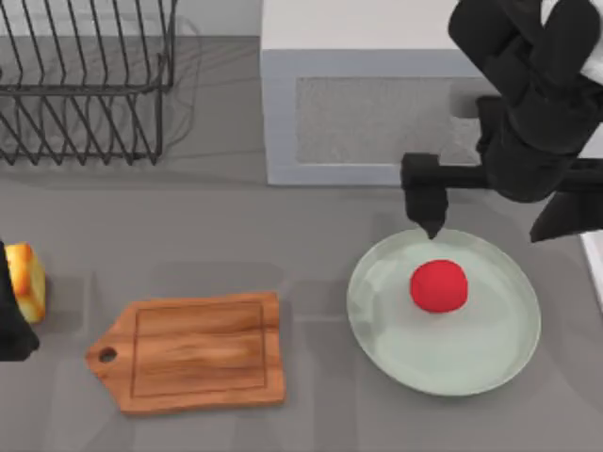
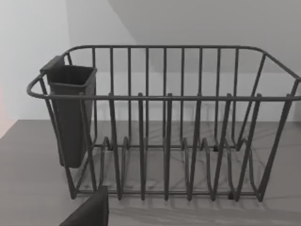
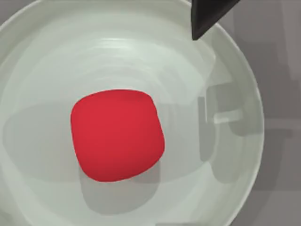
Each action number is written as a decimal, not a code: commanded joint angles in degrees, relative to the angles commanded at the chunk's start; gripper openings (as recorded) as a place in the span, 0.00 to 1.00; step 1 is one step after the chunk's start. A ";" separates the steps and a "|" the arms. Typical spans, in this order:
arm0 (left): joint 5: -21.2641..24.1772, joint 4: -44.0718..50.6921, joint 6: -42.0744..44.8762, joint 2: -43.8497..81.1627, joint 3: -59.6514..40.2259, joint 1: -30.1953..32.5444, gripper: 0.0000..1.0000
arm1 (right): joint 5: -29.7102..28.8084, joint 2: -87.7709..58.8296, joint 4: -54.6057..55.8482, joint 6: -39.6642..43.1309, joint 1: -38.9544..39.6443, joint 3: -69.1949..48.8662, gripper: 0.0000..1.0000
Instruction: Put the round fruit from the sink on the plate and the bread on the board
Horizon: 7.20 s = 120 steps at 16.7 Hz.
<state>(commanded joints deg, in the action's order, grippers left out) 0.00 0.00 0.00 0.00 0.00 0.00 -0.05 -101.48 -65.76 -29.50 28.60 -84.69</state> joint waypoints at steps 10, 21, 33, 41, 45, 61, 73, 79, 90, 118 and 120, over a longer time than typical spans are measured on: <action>0.00 0.00 0.00 0.00 0.00 0.00 1.00 | 0.02 56.01 33.15 14.85 -14.39 44.11 1.00; 0.00 0.00 0.00 0.00 0.00 0.00 1.00 | 0.05 100.96 65.29 29.27 -28.38 84.19 1.00; 0.11 6.64 -0.64 12.01 -9.65 -0.27 1.00 | 0.05 101.48 65.76 29.50 -28.60 84.69 1.00; 0.07 29.27 -3.86 50.68 -35.32 -1.90 1.00 | 0.05 101.48 65.76 29.50 -28.60 84.69 1.00; -0.02 40.72 -5.19 70.54 -48.87 -2.65 1.00 | 0.05 101.48 65.76 29.50 -28.60 84.69 1.00; 0.00 59.24 -7.15 103.09 -72.45 -3.23 1.00 | 0.05 101.48 65.76 29.50 -28.60 84.69 1.00; 0.02 43.97 -6.97 109.67 -63.63 -3.65 1.00 | 0.05 101.48 65.76 29.50 -28.60 84.69 1.00; 0.02 43.97 -6.97 109.67 -63.63 -3.65 0.70 | 0.05 101.48 65.76 29.50 -28.60 84.69 1.00; 0.02 43.97 -6.97 109.67 -63.63 -3.65 0.00 | 0.05 101.48 65.76 29.50 -28.60 84.69 1.00; -0.13 65.45 -12.05 102.22 -76.91 -3.47 0.00 | 0.05 101.48 65.76 29.50 -28.60 84.69 1.00; -0.32 64.90 -18.34 102.50 -76.02 -3.36 0.00 | 0.05 101.48 65.76 29.50 -28.60 84.69 1.00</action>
<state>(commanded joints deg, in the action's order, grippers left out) -0.32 64.90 -18.34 102.50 -76.02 -3.36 0.00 0.00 0.00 0.00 0.00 0.00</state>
